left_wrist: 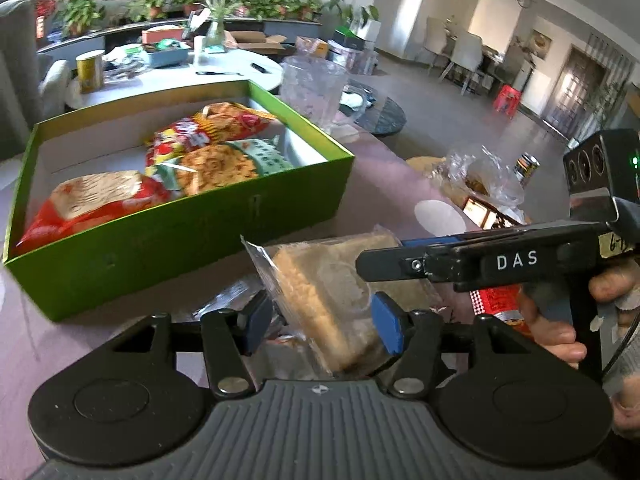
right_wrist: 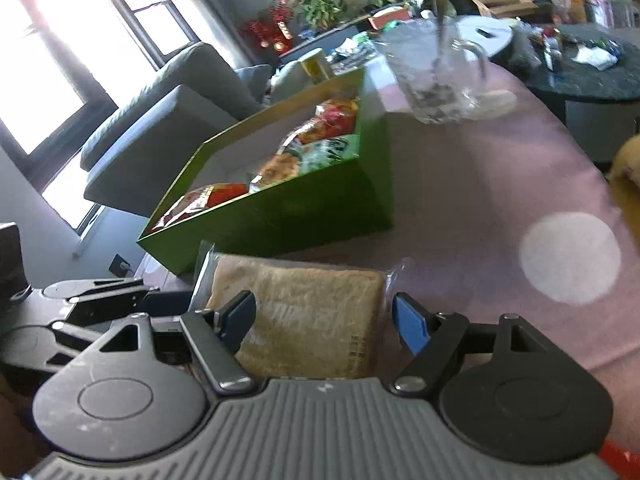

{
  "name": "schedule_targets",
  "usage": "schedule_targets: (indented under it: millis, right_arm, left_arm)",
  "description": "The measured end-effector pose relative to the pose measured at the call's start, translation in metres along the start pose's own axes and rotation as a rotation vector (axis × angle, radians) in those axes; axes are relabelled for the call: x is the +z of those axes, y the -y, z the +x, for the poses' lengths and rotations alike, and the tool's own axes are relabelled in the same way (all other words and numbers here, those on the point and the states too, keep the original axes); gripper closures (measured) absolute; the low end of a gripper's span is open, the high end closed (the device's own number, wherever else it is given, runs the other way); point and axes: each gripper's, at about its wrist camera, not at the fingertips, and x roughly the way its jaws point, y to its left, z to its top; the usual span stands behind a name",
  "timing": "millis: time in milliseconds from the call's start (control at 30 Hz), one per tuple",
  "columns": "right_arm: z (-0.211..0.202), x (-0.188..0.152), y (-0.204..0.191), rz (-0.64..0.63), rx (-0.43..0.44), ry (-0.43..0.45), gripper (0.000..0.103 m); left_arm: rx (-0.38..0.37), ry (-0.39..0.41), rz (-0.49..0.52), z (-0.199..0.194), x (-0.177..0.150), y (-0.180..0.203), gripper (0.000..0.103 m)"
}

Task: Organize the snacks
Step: 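Lift the bread bag and carry it over the green box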

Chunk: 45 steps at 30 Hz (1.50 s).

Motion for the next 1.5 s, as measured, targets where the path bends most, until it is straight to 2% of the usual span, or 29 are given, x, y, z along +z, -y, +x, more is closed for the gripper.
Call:
schedule_targets:
  millis: [67, 100, 267, 500, 733, 833, 900, 1000, 1067, 1100, 1233, 1500]
  right_arm:
    - [0.000, 0.001, 0.001, 0.013, 0.001, 0.005, 0.037]
    - [-0.002, 0.000, 0.003, 0.026, -0.002, 0.009, 0.037]
    - [-0.013, 0.003, 0.013, 0.101, -0.035, 0.036, 0.037]
    - [-0.014, 0.000, 0.020, 0.135, -0.080, 0.014, 0.035]
    - [-0.013, -0.003, 0.019, 0.094, -0.068, -0.027, 0.031]
    - [-0.010, -0.006, 0.019, 0.093, -0.060, -0.050, 0.031]
    - [-0.008, -0.008, 0.018, 0.095, -0.056, -0.061, 0.031]
    - [-0.007, -0.010, 0.014, 0.085, -0.047, -0.063, 0.030]
    - [-0.006, -0.011, 0.009, 0.071, -0.037, -0.068, 0.037]
    - [-0.006, -0.010, 0.008, 0.070, -0.021, -0.071, 0.042]
    - [-0.011, -0.008, -0.003, 0.034, -0.038, -0.040, 0.048]
    - [-0.023, 0.003, -0.016, 0.030, 0.000, 0.019, 0.049]
  left_arm:
    - [0.036, 0.011, -0.018, -0.004, -0.001, -0.003, 0.034]
    - [0.057, 0.019, -0.025, -0.005, -0.001, -0.004, 0.031]
    - [0.062, 0.026, -0.053, -0.003, 0.001, -0.007, 0.029]
    - [0.045, -0.001, -0.037, 0.003, -0.003, 0.002, 0.028]
    - [0.008, -0.038, 0.003, 0.009, -0.010, 0.017, 0.028]
    - [0.022, -0.044, 0.048, 0.014, -0.012, 0.025, 0.030]
    - [0.025, -0.044, 0.069, 0.016, -0.013, 0.029, 0.031]
    - [0.016, -0.041, 0.082, 0.018, -0.013, 0.033, 0.040]
    - [0.021, -0.044, 0.080, 0.018, -0.012, 0.035, 0.041]
    - [0.029, -0.039, 0.084, 0.017, -0.013, 0.035, 0.041]
    - [0.040, -0.011, 0.072, 0.009, -0.011, 0.034, 0.041]
    - [0.073, 0.088, 0.083, -0.017, 0.004, 0.035, 0.041]
